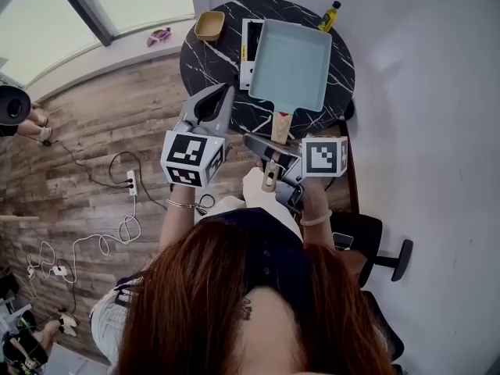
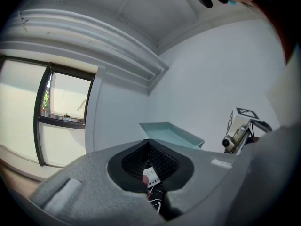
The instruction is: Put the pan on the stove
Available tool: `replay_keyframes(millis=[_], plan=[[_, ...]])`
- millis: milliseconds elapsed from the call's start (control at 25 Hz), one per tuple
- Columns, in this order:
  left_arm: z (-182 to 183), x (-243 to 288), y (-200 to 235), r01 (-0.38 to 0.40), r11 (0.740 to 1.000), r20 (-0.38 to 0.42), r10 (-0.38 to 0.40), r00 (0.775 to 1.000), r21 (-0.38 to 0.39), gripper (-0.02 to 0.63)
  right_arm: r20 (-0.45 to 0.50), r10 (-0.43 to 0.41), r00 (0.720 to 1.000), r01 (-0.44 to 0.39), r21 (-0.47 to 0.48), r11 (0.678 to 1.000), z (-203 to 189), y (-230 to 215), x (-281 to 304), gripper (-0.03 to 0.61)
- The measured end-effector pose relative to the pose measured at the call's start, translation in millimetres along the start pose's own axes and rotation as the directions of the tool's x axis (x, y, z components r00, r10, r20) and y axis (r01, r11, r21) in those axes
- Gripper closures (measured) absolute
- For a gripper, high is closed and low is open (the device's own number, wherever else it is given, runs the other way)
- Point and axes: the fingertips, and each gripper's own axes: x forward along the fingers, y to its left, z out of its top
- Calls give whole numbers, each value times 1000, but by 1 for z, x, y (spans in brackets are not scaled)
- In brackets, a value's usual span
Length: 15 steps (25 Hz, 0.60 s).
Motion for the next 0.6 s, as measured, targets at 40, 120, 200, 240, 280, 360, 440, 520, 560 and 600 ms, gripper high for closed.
replay_keyframes(millis=[40, 120, 200, 240, 280, 360, 440, 520, 560, 600], plan=[[0, 2, 0, 0, 1000, 0, 0, 1000, 2, 603, -1, -2, 1000, 2, -1, 1000, 2, -2, -1, 557], [1, 7, 0, -2, 1000, 3, 2, 1000, 6, 603, -3, 0, 1000, 0, -4, 1000, 5, -5, -1, 557], [2, 10, 0, -4, 1000, 7, 4, 1000, 9, 603, -4, 4, 1000, -4, -9, 1000, 8, -6, -1, 557], [3, 12, 0, -5, 1000, 8, 5, 1000, 10, 603, -5, 6, 1000, -6, -13, 1000, 10, -7, -2, 557], [3, 14, 0, -7, 1000, 9, 6, 1000, 12, 603, -7, 8, 1000, -8, -16, 1000, 11, -8, -2, 557], [3, 21, -1, -10, 1000, 8, 10, 1000, 13, 603, -11, 12, 1000, -12, -15, 1000, 17, -12, -4, 557], [4, 30, 0, -13, 1000, 5, 13, 1000, 13, 603, -16, 14, 1000, -14, -10, 1000, 23, -17, -5, 557], [4, 37, 2, -15, 1000, 2, 15, 1000, 13, 603, -21, 14, 1000, -14, -5, 1000, 29, -21, -4, 557], [4, 41, 3, -16, 1000, 0, 16, 1000, 13, 603, -23, 15, 1000, -15, -4, 1000, 31, -24, -4, 557], [4, 44, 4, -17, 1000, 0, 17, 1000, 13, 603, -26, 16, 1000, -16, -3, 1000, 34, -26, -4, 557]])
